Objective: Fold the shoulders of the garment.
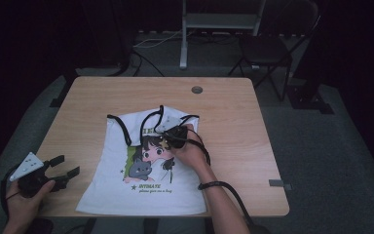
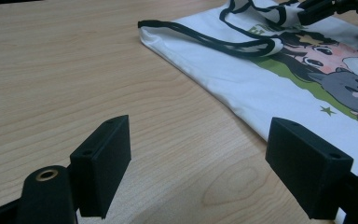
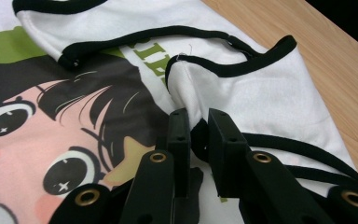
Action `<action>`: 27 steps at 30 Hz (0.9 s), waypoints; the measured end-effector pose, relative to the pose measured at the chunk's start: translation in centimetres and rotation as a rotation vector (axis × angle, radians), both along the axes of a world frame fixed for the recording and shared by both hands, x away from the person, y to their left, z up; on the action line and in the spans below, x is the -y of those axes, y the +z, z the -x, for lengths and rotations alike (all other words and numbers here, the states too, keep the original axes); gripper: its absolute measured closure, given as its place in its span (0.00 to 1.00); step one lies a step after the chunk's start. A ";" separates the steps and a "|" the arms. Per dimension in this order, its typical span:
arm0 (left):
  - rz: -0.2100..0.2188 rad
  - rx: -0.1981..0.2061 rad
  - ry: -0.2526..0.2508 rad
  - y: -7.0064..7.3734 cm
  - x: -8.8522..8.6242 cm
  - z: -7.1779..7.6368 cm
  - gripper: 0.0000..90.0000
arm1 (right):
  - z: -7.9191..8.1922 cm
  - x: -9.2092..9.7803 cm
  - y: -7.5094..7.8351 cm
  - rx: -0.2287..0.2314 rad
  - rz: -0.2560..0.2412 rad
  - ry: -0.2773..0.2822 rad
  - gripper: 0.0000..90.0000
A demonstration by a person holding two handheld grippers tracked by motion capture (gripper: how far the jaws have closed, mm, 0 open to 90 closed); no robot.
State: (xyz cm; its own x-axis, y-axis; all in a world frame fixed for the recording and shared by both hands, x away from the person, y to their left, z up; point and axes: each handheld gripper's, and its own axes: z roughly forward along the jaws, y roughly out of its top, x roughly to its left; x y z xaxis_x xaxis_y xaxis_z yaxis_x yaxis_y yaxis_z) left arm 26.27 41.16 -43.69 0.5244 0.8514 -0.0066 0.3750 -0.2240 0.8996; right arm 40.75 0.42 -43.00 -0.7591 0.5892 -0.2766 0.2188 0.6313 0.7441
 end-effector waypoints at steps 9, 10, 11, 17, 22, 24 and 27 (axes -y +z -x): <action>0.001 0.000 -0.001 0.0 0.0 0.0 0.24 | 0.6 -0.1 -0.1 -0.001 0.000 0.018 0.88; 0.001 0.002 -0.001 0.0 0.0 0.0 0.24 | 0.7 -0.1 -0.1 0.000 0.002 0.019 0.88; 0.001 0.002 -0.001 0.0 0.0 0.0 0.24 | 0.7 -0.1 -0.1 0.000 0.003 0.021 0.88; 0.000 0.002 0.000 0.0 0.0 0.0 0.24 | 1.2 0.0 -0.1 -0.002 -0.001 0.031 0.88; 0.000 0.002 0.001 0.0 0.0 0.0 0.24 | 1.7 0.0 -0.1 0.003 0.022 0.057 0.88; 0.000 0.003 0.001 0.0 0.0 0.0 0.24 | 1.9 0.0 0.0 0.005 0.031 0.064 0.88; 0.000 0.003 0.000 0.0 0.0 0.0 0.24 | 2.1 0.0 0.1 0.005 0.034 0.069 0.88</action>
